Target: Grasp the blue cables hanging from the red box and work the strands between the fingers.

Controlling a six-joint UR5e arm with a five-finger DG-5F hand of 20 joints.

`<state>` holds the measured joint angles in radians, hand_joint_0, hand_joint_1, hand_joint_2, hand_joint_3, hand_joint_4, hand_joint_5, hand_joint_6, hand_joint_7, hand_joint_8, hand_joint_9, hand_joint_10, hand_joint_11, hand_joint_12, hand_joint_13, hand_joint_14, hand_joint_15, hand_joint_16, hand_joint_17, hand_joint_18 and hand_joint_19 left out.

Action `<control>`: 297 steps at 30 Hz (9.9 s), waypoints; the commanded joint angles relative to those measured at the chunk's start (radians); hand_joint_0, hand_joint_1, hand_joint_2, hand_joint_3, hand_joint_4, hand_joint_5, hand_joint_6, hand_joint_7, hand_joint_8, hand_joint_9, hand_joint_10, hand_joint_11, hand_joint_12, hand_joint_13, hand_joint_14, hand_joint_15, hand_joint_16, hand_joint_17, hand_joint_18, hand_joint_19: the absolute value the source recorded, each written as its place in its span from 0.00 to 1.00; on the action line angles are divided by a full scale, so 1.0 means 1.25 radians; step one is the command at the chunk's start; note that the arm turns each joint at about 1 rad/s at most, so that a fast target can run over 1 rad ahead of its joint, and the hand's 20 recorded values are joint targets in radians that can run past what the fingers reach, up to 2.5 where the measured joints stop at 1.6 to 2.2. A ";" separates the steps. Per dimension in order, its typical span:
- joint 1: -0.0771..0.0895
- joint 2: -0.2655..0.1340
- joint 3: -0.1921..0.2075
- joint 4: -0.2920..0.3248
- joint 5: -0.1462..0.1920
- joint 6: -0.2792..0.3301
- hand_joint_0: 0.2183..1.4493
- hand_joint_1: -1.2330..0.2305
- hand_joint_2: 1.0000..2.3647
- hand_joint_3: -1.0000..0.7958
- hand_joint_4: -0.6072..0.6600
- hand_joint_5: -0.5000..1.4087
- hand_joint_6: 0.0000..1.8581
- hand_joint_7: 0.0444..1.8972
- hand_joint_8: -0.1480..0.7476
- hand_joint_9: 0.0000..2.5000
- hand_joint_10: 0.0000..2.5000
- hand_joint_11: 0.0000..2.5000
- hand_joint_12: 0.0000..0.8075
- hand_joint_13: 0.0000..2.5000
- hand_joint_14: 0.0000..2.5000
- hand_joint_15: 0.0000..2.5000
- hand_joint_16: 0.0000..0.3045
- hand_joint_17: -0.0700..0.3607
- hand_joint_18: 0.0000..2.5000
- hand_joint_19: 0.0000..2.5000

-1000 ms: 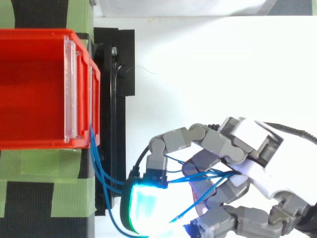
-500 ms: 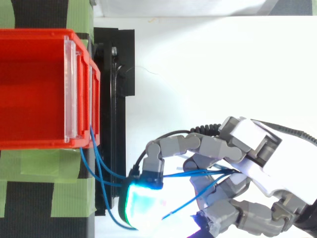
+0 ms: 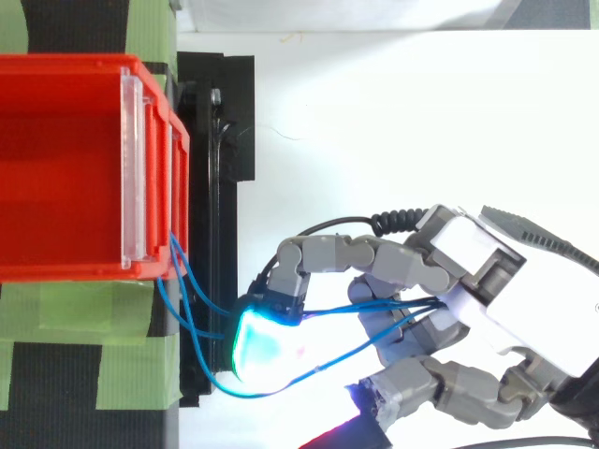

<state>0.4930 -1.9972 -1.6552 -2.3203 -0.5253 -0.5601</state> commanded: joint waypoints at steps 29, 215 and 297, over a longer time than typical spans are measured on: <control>-0.015 0.000 0.000 -0.052 0.004 -0.034 0.47 0.37 0.00 0.00 0.66 0.44 0.26 0.68 0.58 0.62 1.00 1.00 0.67 0.70 1.00 0.63 0.65 0.51 0.82 0.32; 0.024 -0.047 0.000 -0.094 0.015 0.149 0.51 0.39 0.03 0.61 0.79 0.33 0.67 0.60 0.58 0.62 1.00 1.00 0.67 0.70 1.00 0.63 0.65 0.51 0.82 0.32; 0.024 -0.047 0.000 -0.215 0.013 0.147 0.52 0.39 0.00 0.62 0.82 0.35 0.64 0.62 0.58 0.62 1.00 1.00 0.67 0.70 1.00 0.63 0.65 0.51 0.82 0.32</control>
<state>0.5241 -2.0555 -1.6551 -2.5888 -0.5093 -0.3756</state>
